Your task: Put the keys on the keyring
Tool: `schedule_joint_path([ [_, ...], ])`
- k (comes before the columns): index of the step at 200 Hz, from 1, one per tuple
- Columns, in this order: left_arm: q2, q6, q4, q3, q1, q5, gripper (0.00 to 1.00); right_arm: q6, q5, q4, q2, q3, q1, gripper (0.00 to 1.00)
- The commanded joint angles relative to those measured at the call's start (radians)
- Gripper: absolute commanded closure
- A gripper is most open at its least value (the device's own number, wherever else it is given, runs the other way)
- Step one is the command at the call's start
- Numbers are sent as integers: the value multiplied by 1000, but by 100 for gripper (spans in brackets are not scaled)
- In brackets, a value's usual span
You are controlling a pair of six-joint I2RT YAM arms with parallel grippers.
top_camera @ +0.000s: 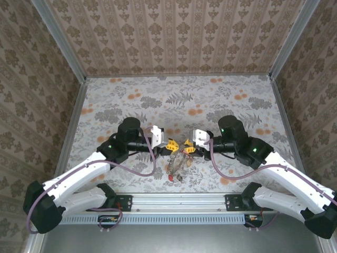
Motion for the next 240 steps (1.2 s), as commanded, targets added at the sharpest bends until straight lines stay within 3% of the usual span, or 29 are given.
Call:
schedule_joint_path([
  [1,-45,-2,58,7,16,9,100,37,-6,55,-34,-46,-3,74],
  [30,-44,-16,69,13,22,30,100,70,-30,102,-31,-81,-3,66],
  [77,-43,-22,86,11,26,35,100,139,-51,197,15,-99,-1,60],
  [105,-38,-26,94,10,27,35,100,181,-61,275,29,-119,0,61],
  [159,-28,-24,93,13,31,36,100,232,-64,354,47,-135,13,74],
  [240,-27,-17,96,17,33,34,100,213,-70,332,43,-190,27,70],
])
